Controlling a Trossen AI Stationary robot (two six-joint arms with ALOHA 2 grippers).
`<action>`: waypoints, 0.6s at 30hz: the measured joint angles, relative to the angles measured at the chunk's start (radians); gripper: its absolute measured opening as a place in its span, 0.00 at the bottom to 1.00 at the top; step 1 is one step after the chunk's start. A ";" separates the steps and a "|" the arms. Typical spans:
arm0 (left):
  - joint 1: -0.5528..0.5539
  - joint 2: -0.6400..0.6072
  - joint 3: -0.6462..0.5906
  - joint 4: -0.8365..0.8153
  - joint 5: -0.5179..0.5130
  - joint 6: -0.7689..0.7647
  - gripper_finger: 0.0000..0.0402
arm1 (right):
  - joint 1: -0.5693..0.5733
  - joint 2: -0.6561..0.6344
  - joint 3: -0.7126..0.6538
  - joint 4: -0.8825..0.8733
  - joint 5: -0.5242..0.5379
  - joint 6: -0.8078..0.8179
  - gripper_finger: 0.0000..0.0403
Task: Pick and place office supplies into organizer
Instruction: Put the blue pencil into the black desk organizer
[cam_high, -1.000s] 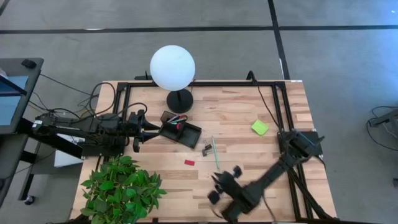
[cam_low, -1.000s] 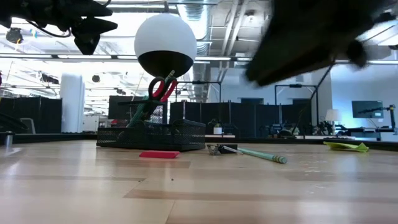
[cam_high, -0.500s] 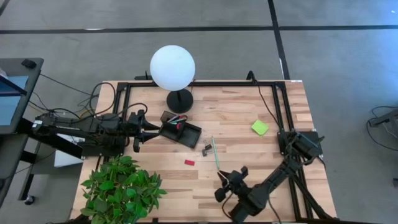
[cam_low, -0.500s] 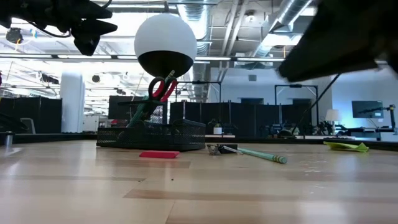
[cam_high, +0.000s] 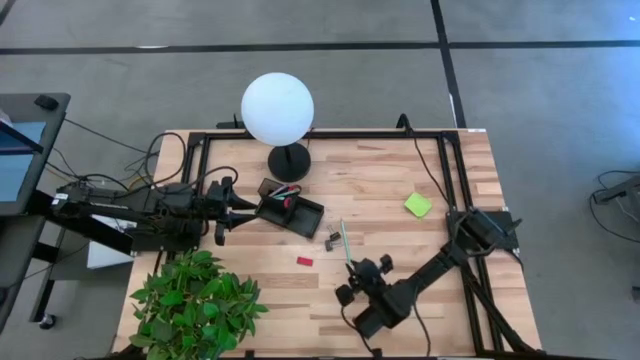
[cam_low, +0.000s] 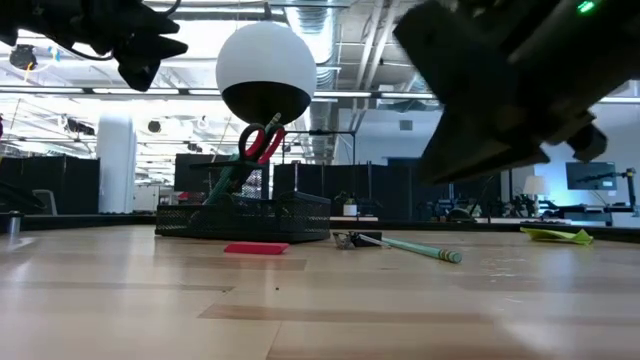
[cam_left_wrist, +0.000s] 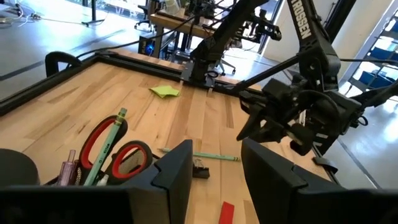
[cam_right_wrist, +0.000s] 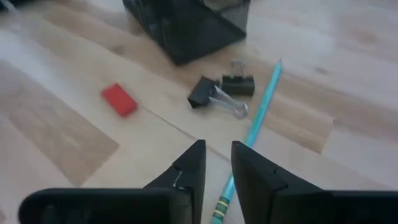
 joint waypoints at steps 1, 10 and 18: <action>0.000 0.000 0.000 -0.004 0.000 -0.007 0.33 | -0.011 0.000 0.000 0.004 -0.026 -0.002 0.19; 0.000 0.000 0.000 -0.020 0.000 -0.036 0.33 | -0.058 0.000 0.000 0.055 -0.125 -0.063 0.31; 0.000 0.000 0.000 -0.020 -0.001 -0.050 0.33 | -0.017 0.079 -0.002 0.119 -0.039 0.025 0.33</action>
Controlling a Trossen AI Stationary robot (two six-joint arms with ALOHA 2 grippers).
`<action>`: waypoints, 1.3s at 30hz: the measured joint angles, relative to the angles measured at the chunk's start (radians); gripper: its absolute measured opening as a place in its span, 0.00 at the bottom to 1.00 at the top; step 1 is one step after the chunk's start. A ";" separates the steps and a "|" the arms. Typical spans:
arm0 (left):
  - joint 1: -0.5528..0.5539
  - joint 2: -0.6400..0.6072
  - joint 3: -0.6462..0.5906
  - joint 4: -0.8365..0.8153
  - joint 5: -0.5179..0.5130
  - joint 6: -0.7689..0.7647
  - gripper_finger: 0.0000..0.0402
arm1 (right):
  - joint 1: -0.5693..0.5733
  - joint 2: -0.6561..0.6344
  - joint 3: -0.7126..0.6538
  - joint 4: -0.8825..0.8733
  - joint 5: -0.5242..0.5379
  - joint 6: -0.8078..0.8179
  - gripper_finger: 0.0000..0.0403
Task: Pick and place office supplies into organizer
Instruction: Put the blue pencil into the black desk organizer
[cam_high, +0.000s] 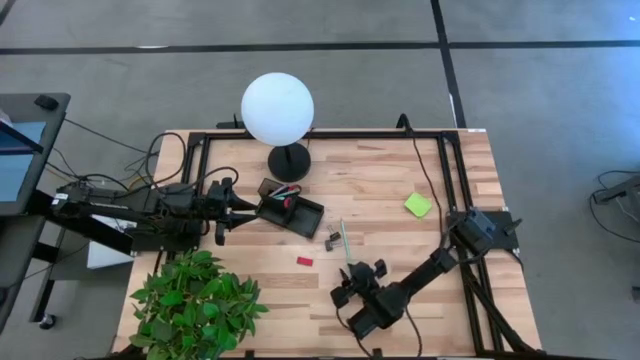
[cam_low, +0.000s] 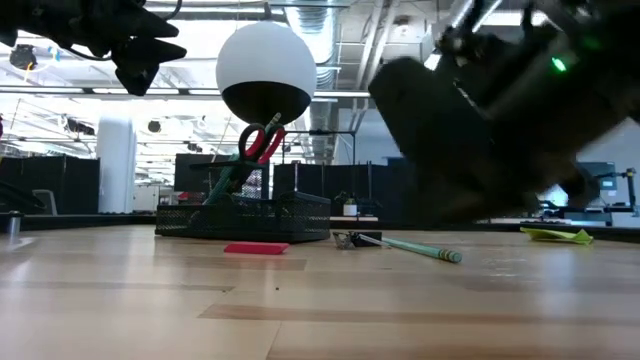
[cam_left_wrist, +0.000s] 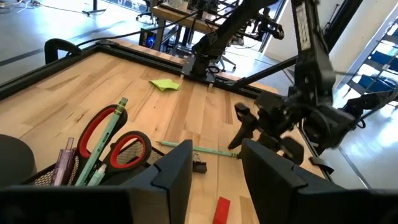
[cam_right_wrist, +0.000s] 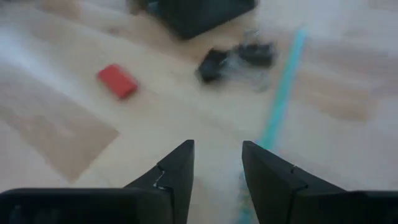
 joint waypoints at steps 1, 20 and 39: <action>0.000 0.000 0.000 0.000 0.000 0.000 0.33 | 0.004 0.026 0.003 0.033 0.006 0.000 0.32; 0.000 0.000 0.001 -0.044 -0.001 0.020 0.33 | 0.110 0.161 0.084 -0.162 0.227 -0.118 0.29; 0.000 0.000 0.001 -0.052 -0.001 0.043 0.33 | 0.356 -0.612 -0.618 -0.079 0.389 -0.009 0.29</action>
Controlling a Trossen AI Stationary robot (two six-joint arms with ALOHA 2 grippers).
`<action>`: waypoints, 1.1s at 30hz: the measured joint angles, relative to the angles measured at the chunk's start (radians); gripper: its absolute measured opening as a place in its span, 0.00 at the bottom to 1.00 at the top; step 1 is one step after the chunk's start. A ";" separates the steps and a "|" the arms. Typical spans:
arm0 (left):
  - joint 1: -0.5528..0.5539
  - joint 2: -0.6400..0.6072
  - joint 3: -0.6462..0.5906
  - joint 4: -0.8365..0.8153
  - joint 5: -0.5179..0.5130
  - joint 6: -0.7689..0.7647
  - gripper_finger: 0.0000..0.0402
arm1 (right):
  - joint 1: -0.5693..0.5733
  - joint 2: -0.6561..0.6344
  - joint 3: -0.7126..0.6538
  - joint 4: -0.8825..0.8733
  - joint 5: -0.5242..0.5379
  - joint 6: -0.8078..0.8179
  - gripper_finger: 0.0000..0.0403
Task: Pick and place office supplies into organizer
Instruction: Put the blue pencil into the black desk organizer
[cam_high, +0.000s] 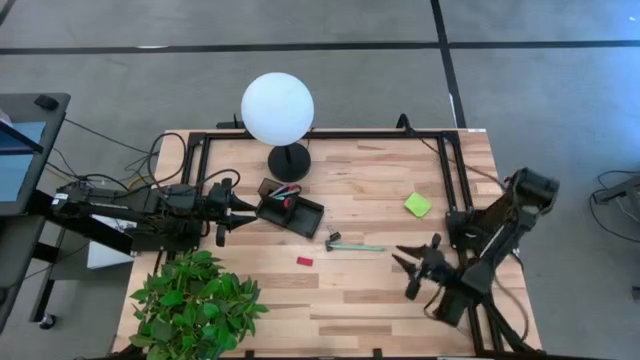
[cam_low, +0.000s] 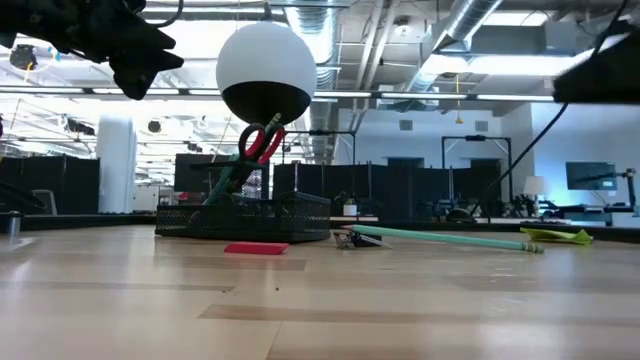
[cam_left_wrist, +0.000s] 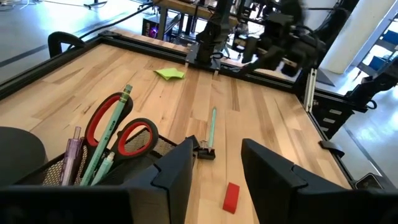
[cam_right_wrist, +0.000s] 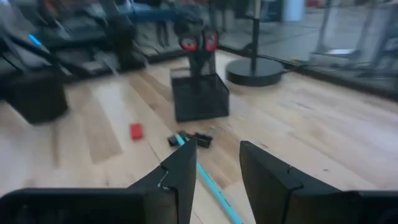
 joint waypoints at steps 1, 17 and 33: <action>0.000 0.000 0.000 0.000 0.000 0.000 0.33 | 0.016 -0.038 -0.062 0.092 0.018 -0.032 0.29; 0.000 0.000 0.000 0.001 -0.049 0.000 0.33 | -0.077 0.047 -0.507 1.133 -0.042 -0.504 0.29; 0.000 0.000 0.000 0.000 -0.043 -0.005 0.33 | -0.416 0.068 -0.615 1.750 -0.626 -1.229 0.29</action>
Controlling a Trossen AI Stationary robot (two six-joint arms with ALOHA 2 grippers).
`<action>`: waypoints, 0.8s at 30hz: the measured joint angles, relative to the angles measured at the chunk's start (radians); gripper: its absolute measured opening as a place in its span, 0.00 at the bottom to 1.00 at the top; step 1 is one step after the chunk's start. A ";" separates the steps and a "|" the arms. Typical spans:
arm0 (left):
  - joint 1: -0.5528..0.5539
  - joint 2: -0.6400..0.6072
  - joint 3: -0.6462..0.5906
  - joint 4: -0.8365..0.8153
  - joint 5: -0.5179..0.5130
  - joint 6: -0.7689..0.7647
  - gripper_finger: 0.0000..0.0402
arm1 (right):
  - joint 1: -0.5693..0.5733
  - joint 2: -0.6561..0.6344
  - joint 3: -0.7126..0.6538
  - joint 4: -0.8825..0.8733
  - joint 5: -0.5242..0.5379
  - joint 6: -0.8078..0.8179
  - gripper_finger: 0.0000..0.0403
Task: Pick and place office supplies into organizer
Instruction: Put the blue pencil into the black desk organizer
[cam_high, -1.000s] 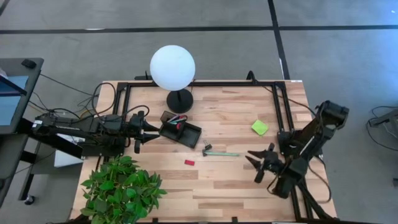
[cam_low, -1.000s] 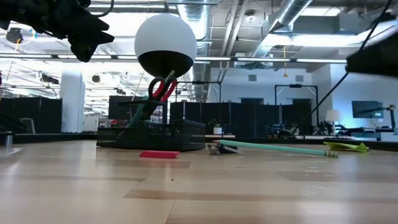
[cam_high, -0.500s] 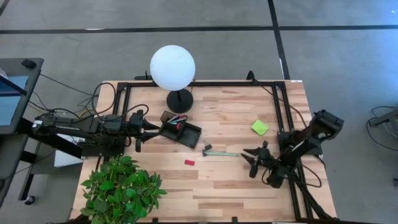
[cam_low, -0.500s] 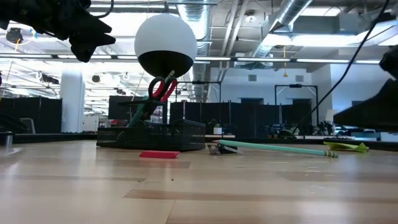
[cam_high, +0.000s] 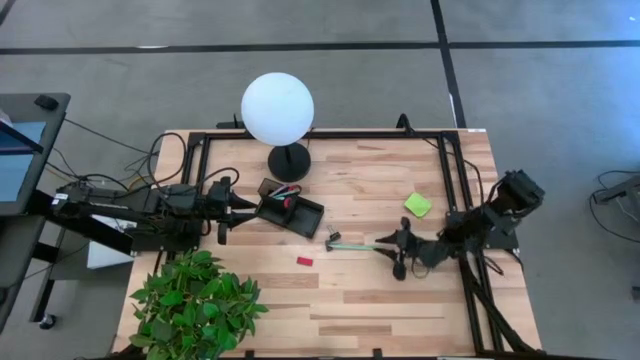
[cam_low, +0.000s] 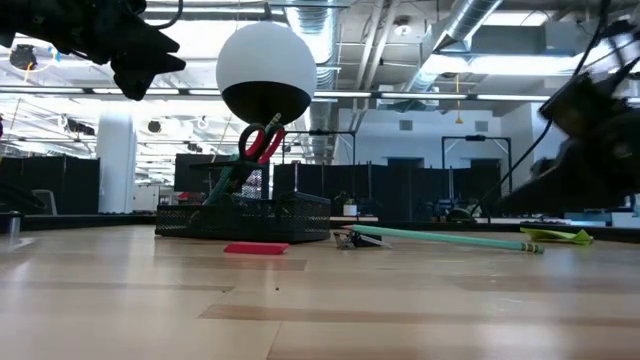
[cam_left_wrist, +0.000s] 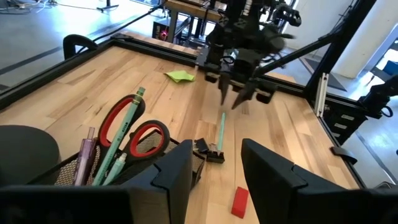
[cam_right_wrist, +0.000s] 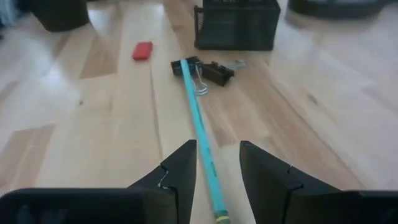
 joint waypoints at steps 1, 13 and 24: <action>0.000 0.000 0.000 0.000 0.000 0.000 0.33 | -0.031 0.001 -0.018 0.040 -0.052 0.002 0.29; 0.000 0.000 0.000 -0.017 0.000 0.000 0.33 | -0.190 0.009 -0.071 0.178 -0.315 -0.132 0.29; 0.000 0.000 0.000 -0.017 0.000 -0.018 0.33 | -0.185 0.009 -0.071 0.139 -0.313 -0.125 0.29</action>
